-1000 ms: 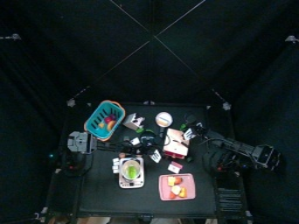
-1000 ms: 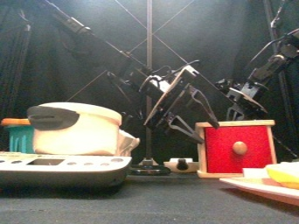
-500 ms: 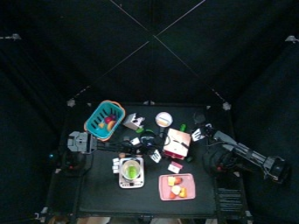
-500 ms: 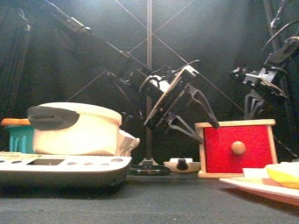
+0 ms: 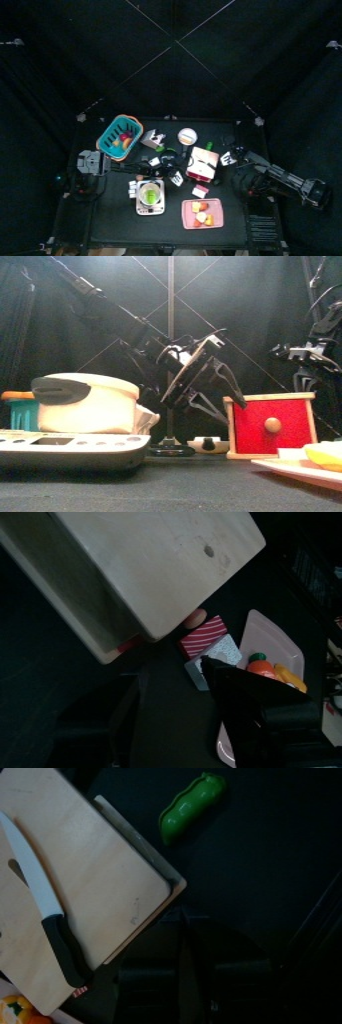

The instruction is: Grab drawer handle

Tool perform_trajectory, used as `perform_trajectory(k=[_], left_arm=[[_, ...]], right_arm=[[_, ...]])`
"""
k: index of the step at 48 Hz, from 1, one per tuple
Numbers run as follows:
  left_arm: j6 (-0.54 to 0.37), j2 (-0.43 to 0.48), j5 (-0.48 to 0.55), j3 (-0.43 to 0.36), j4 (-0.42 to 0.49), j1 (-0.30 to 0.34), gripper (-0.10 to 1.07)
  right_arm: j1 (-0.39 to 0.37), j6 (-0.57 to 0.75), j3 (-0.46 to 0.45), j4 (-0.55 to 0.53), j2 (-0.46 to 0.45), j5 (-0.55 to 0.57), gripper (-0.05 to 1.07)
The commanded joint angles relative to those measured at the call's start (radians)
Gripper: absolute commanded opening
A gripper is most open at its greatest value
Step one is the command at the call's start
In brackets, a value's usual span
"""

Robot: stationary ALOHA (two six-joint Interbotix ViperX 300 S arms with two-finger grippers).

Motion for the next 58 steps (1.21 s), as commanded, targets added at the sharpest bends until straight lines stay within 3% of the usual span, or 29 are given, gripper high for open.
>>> perform_trajectory(k=[1,17,32,44,58], left_arm=[[0.002,-0.032,-0.017,-0.023,0.002,0.011,0.84],[0.002,-0.037,-0.017,-0.017,0.000,0.037,0.84],[0.002,-0.092,-0.017,0.041,-0.002,0.063,0.84],[0.003,-0.135,-0.008,0.083,0.002,0.066,0.84],[0.002,-0.187,0.031,0.160,-0.002,0.061,0.84]], right_arm=[[0.026,0.000,-0.006,0.025,0.003,-0.043,0.47],[0.075,0.000,-0.015,0.043,0.044,-0.084,0.47],[0.160,0.000,-0.049,0.066,0.097,-0.150,0.47],[0.176,0.000,-0.084,0.054,0.156,-0.169,0.47],[0.176,0.000,-0.080,0.038,0.140,-0.143,0.47]])
